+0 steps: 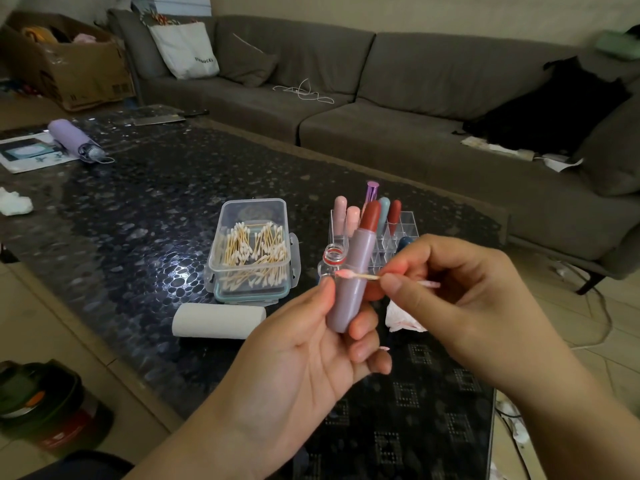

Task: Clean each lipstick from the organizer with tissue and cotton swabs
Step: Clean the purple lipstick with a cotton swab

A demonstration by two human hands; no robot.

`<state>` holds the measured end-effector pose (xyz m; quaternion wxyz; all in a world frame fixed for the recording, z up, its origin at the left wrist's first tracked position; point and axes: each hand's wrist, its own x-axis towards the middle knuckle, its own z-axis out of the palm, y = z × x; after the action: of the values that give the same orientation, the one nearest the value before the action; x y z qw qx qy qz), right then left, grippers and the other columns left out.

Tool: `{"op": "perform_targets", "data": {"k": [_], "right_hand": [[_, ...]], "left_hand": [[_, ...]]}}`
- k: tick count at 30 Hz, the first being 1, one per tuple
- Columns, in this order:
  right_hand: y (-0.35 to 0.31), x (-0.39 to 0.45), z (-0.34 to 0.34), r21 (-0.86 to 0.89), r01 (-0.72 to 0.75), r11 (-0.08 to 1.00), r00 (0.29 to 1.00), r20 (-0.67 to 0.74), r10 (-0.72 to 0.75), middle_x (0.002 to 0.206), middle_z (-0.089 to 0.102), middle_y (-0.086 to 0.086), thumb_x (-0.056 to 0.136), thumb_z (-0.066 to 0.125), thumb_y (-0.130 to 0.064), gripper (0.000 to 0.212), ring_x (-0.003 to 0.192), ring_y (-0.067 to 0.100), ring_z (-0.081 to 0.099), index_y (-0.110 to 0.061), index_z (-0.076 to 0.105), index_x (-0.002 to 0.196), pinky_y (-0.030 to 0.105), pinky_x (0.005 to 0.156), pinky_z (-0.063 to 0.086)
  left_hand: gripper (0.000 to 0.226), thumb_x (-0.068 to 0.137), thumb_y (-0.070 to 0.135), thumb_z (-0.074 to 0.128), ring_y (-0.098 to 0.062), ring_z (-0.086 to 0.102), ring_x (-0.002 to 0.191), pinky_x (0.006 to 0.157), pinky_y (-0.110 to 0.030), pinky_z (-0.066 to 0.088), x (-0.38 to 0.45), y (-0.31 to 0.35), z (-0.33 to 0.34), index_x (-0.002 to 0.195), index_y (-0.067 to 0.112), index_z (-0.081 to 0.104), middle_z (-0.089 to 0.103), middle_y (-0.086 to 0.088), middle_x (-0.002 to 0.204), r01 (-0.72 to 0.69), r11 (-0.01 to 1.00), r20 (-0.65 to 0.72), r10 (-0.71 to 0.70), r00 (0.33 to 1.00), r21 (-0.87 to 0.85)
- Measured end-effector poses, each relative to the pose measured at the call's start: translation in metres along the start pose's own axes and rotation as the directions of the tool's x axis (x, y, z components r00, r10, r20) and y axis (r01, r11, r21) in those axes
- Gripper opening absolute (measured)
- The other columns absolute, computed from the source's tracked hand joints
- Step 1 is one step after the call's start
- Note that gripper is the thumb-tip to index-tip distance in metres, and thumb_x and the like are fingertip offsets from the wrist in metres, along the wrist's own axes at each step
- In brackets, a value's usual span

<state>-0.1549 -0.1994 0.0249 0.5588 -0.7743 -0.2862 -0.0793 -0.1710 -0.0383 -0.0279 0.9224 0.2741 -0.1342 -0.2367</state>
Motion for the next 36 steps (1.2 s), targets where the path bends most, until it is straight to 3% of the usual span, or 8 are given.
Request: {"op": "perform_targets", "data": {"k": [8, 11, 14, 17, 20, 24, 32, 36], "right_hand": [[0.003, -0.001, -0.003, -0.031, -0.029, 0.999, 1.0, 0.007, 0.029, 0.067, 0.061, 0.007, 0.072, 0.064, -0.041, 0.02, 0.056, 0.016, 0.052, -0.021, 0.066, 0.075, 0.018, 0.054, 0.044], [0.002, 0.0, -0.004, -0.043, -0.035, 0.998, 0.999, -0.006, 0.035, 0.061, 0.057, 0.002, 0.073, 0.068, -0.035, 0.017, 0.052, 0.005, 0.047, -0.019, 0.064, 0.073, 0.014, 0.052, 0.04], [0.002, 0.0, -0.01, -0.019, -0.044, 0.999, 0.999, -0.028, 0.044, 0.061, 0.05, 0.016, 0.071, 0.064, -0.038, 0.021, 0.05, 0.009, 0.041, -0.017, 0.06, 0.067, 0.015, 0.049, 0.036], [0.002, -0.001, -0.006, 0.002, -0.041, 0.999, 0.999, -0.003, 0.041, 0.056, 0.049, 0.007, 0.071, 0.064, -0.037, 0.019, 0.05, 0.006, 0.04, -0.019, 0.06, 0.066, 0.014, 0.049, 0.036], [0.002, -0.001, 0.001, -0.027, -0.036, 0.999, 0.999, 0.033, 0.037, 0.055, 0.049, -0.001, 0.076, 0.069, -0.031, 0.014, 0.05, 0.004, 0.042, -0.022, 0.062, 0.068, 0.015, 0.051, 0.039], [0.001, 0.0, -0.001, -0.007, -0.05, 0.999, 0.999, -0.012, 0.05, 0.055, 0.043, 0.01, 0.075, 0.069, -0.025, 0.018, 0.049, 0.007, 0.037, -0.014, 0.059, 0.066, 0.014, 0.048, 0.034], [0.001, -0.001, 0.0, -0.007, -0.04, 0.999, 0.999, -0.03, 0.04, 0.058, 0.049, 0.011, 0.071, 0.063, -0.039, 0.023, 0.051, 0.007, 0.041, -0.016, 0.062, 0.07, 0.014, 0.05, 0.036], [-0.001, -0.001, -0.003, -0.036, -0.042, 0.998, 0.998, -0.041, 0.04, 0.056, 0.047, 0.009, 0.074, 0.068, -0.031, 0.019, 0.049, 0.006, 0.039, -0.014, 0.06, 0.069, 0.013, 0.048, 0.034]], "left_hand": [[0.022, 0.08, 0.02, 0.052, -0.017, 0.053, 0.061, 0.06, -0.03, 0.05, -0.005, 0.004, 0.017, 0.083, 0.009, 0.071, 0.053, -0.01, 0.071, -0.071, 0.978, -0.183, 0.108, 0.977, 0.197], [0.019, 0.078, 0.02, 0.055, -0.018, 0.058, 0.064, 0.061, -0.028, 0.052, -0.005, 0.001, 0.019, 0.082, 0.013, 0.072, 0.059, -0.009, 0.072, -0.101, 0.948, -0.216, 0.171, 0.961, 0.303], [0.018, 0.077, 0.02, 0.056, -0.02, 0.063, 0.067, 0.063, -0.027, 0.052, -0.006, 0.001, 0.019, 0.089, 0.009, 0.066, 0.066, -0.009, 0.076, -0.127, 0.893, -0.219, 0.24, 0.946, 0.431], [0.024, 0.078, 0.018, 0.055, -0.017, 0.062, 0.065, 0.063, -0.026, 0.052, -0.007, 0.0, 0.021, 0.098, 0.005, 0.054, 0.065, -0.005, 0.073, -0.137, 0.846, -0.212, 0.281, 0.936, 0.516], [0.017, 0.076, 0.016, 0.055, -0.012, 0.05, 0.056, 0.059, -0.026, 0.051, -0.003, -0.005, 0.023, 0.093, 0.011, 0.057, 0.055, -0.001, 0.064, -0.138, 0.874, -0.262, 0.286, 0.922, 0.466], [0.02, 0.079, 0.027, 0.051, -0.013, 0.045, 0.055, 0.057, -0.028, 0.049, -0.005, 0.0, 0.027, 0.069, 0.017, 0.065, 0.052, -0.005, 0.066, -0.156, 0.938, -0.298, 0.251, 0.921, 0.308], [0.015, 0.074, 0.012, 0.06, -0.021, 0.067, 0.071, 0.059, -0.026, 0.053, -0.004, 0.003, 0.026, 0.088, 0.008, 0.06, 0.069, -0.015, 0.084, -0.178, 0.918, -0.315, 0.295, 0.902, 0.353], [0.038, 0.062, 0.007, 0.072, -0.019, 0.07, 0.073, 0.061, -0.024, 0.055, -0.003, 0.005, 0.029, 0.097, 0.003, 0.059, 0.071, -0.008, 0.081, -0.175, 0.895, -0.373, 0.34, 0.863, 0.411]]}}
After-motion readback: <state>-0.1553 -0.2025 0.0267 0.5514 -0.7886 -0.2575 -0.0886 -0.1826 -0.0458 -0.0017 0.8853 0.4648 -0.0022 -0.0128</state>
